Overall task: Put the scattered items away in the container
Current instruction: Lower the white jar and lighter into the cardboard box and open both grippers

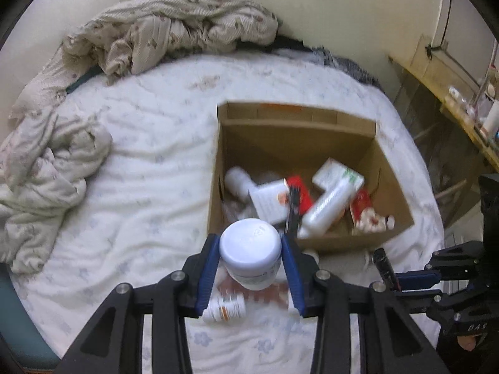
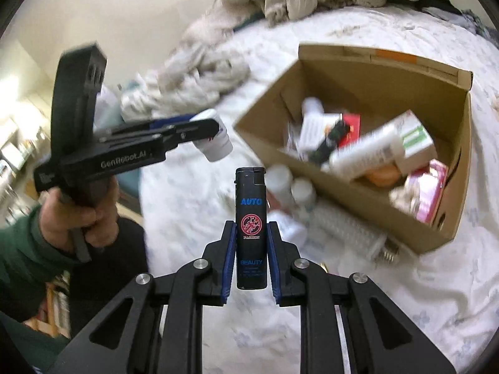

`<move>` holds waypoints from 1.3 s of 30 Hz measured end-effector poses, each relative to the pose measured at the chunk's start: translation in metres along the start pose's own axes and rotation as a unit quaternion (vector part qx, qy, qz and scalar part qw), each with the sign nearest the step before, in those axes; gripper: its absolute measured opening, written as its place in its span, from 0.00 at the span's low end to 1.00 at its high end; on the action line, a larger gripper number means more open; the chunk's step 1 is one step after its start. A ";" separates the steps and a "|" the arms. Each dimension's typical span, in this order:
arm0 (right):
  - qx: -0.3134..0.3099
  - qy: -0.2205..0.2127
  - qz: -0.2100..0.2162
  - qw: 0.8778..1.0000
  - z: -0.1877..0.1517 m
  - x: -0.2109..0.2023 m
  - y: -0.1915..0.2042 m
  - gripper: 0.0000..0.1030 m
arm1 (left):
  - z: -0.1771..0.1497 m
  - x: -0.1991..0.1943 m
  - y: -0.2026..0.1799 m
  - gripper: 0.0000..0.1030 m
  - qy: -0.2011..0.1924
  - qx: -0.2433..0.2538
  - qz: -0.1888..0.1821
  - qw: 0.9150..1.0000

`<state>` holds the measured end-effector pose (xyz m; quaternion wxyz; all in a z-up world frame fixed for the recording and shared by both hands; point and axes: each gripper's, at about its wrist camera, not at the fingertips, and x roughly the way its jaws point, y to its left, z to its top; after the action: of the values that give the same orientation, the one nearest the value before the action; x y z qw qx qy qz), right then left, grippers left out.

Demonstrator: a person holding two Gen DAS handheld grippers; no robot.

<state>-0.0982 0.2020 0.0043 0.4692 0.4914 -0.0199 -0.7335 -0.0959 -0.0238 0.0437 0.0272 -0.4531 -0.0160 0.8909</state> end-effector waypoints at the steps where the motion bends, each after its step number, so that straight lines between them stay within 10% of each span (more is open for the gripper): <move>1: 0.004 -0.010 0.005 1.000 0.004 -0.002 -0.001 0.20 | 0.005 0.000 -0.001 0.39 -0.003 0.001 0.005 1.000; 13: 0.099 -0.109 -0.016 0.989 0.056 -0.026 -0.060 0.20 | 0.060 0.034 -0.008 0.39 0.009 -0.056 -0.038 0.998; 31: 0.129 -0.003 -0.101 0.986 0.058 0.033 -0.085 0.21 | 0.055 0.102 -0.035 0.40 0.079 -0.031 -0.014 0.996; 37: 0.144 0.013 -0.128 0.981 0.058 0.032 -0.090 0.31 | 0.052 0.094 -0.038 0.69 0.086 -0.015 0.018 0.996; 39: 0.132 0.000 -0.135 0.982 0.059 0.025 -0.085 0.58 | 0.053 0.087 -0.037 0.70 0.081 -0.019 0.023 0.996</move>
<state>-0.2000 0.2061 -0.0248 0.2965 0.5474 -0.0502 -0.7810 -0.1885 0.0181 0.0063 -0.0005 -0.5247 -0.0198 0.8511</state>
